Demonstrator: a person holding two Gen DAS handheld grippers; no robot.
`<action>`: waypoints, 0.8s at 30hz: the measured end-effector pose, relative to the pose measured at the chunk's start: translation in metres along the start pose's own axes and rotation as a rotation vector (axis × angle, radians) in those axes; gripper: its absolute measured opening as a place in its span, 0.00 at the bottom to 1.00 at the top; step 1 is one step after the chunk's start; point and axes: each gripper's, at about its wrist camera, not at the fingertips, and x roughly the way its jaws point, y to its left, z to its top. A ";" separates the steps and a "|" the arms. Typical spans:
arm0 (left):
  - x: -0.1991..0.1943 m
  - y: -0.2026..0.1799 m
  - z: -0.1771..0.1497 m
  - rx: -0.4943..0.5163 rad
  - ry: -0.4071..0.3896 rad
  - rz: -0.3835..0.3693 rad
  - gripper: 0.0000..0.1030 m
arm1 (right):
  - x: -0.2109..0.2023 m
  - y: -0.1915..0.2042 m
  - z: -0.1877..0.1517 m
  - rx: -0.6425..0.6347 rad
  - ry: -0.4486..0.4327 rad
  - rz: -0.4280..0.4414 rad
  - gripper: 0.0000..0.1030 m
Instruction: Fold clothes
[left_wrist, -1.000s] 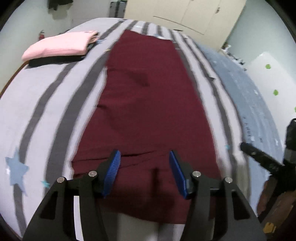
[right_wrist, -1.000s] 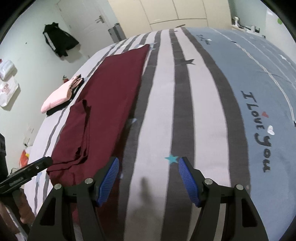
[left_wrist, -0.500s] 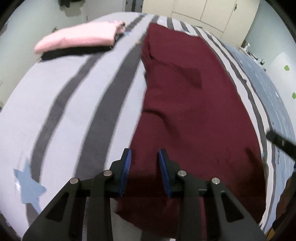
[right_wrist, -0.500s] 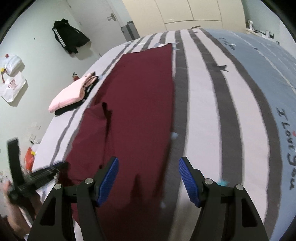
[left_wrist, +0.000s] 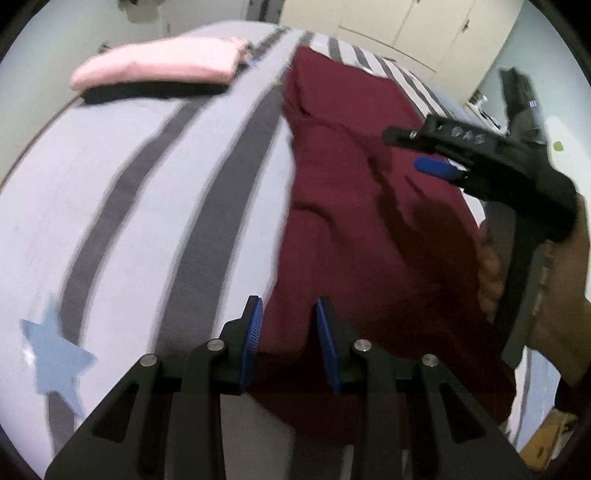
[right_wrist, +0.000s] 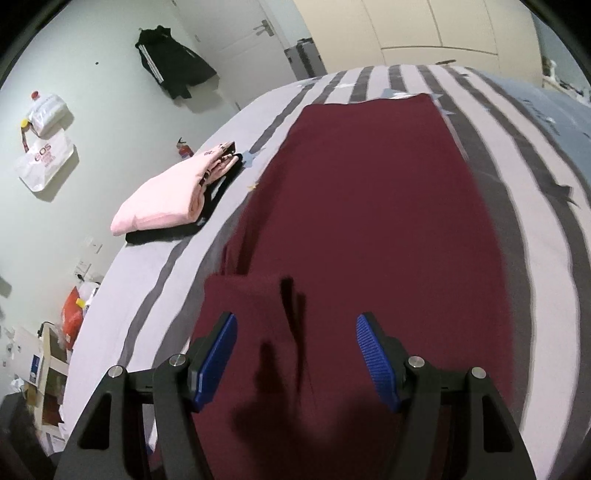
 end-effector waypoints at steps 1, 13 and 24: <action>0.000 0.006 0.001 -0.006 0.000 0.010 0.27 | 0.006 0.002 0.003 0.000 0.004 0.008 0.62; 0.028 0.028 -0.011 -0.011 0.110 -0.078 0.01 | 0.044 0.000 0.019 0.019 0.084 0.088 0.13; 0.012 0.044 -0.032 -0.033 0.148 -0.041 0.00 | 0.045 -0.010 0.021 0.032 0.083 0.075 0.13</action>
